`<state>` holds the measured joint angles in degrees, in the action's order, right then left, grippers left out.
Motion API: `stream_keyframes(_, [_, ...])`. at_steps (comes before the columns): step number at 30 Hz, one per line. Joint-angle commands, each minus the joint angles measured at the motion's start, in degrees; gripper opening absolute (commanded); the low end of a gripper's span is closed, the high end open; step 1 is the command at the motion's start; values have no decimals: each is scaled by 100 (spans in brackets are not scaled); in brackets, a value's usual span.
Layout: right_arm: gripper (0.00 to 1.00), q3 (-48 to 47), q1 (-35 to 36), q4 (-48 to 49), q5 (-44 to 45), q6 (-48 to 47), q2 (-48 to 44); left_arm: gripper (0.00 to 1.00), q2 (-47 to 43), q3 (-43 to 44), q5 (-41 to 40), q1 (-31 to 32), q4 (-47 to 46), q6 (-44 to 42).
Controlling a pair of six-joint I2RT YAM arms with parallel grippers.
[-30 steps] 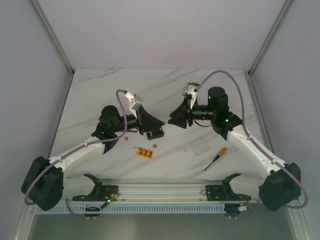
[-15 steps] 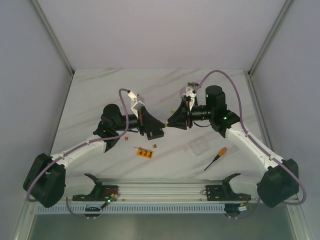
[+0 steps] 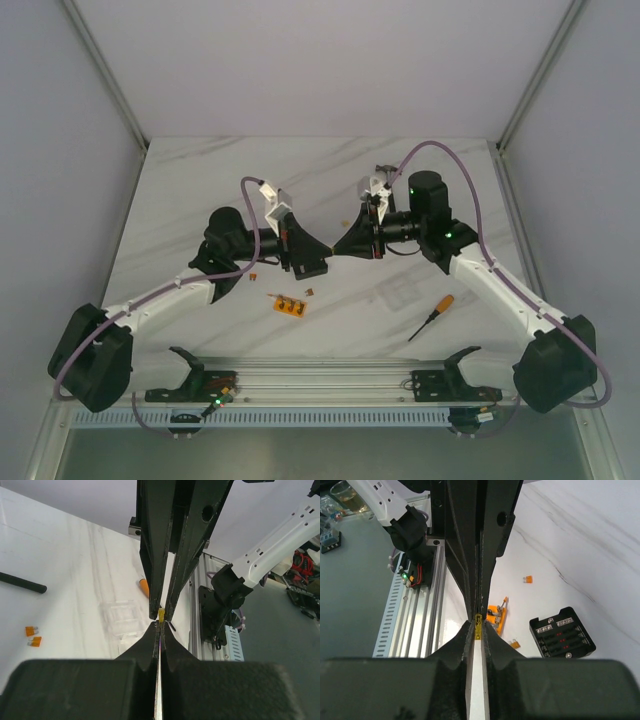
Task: Snap on the fuse box
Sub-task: Pick up the fuse from the center of the board.
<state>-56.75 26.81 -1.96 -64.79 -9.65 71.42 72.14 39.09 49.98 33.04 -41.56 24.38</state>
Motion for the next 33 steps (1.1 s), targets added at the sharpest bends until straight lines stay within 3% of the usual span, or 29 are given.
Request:
stream_keyframes(1, [10, -240, 39, -37, -276, -145, 54, 0, 55, 173, 173, 36, -247, -30])
stream_keyframes(3, [1, -239, 42, -73, -273, -178, 48, 0, 55, 170, 161, 36, -246, -28])
stream_keyframes(5, [0, -231, 44, -100, -264, -198, 51, 2, 57, 176, 93, 36, -215, -21])
stream_keyframes(8, [0, -202, 51, -112, -77, -177, 37, 12, 42, 187, -176, 36, 90, -118])
stream_keyframes(14, [0, -79, 74, -40, 1006, 252, 94, 40, -64, -51, -942, -241, 644, -51])
stream_keyframes(18, [0, 71, 203, 124, 2112, 696, 172, 62, -49, -322, -1379, -689, 714, 285])
stream_keyframes(20, [0, 106, 344, 125, 2761, 836, 219, 68, 47, -373, -1759, -879, 941, 360])
stream_keyframes(25, [0, 153, 690, 87, 4292, 1209, 420, 75, 761, -106, -2713, -1305, 1673, 513])
stream_keyframes(29, [0, 207, 864, 76, 4878, 1412, 606, 78, 1334, 247, -3469, -1423, 2160, 452])
stream_keyframes(33, [0, 154, 1016, 56, 5619, 1813, 828, 79, 1873, 602, -3572, -1432, 2434, 425])
